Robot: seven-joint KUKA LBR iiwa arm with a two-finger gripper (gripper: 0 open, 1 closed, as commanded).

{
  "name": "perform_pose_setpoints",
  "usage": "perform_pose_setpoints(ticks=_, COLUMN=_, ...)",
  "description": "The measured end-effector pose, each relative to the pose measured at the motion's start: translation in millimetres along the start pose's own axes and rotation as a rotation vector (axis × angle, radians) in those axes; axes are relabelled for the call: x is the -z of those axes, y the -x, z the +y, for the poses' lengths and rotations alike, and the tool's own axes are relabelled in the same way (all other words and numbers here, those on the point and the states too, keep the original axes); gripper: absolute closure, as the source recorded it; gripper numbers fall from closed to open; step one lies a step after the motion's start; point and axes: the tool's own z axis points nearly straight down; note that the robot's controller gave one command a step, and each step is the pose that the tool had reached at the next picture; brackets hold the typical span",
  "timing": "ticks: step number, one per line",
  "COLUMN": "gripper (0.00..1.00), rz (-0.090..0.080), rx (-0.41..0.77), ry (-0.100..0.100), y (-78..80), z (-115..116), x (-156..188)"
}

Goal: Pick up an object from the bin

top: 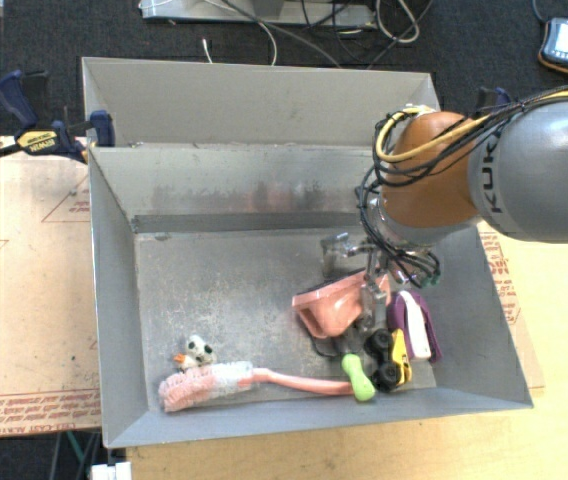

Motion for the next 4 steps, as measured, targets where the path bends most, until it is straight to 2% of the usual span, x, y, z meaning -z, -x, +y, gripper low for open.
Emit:
perform_pose_setpoints(ticks=1, gripper=0.0, rz=-0.012, rx=0.031, ry=-0.006, y=-4.9, z=12.6, x=-5.3)
perform_pose_setpoints(ticks=2, gripper=1.0, rz=-0.011, rx=0.043, ry=-0.006, y=-3.4, z=17.4, x=-3.6)
perform_pose_setpoints(ticks=4, gripper=1.0, rz=-0.01, rx=0.043, ry=-0.005, y=-4.0, z=18.1, x=0.3)
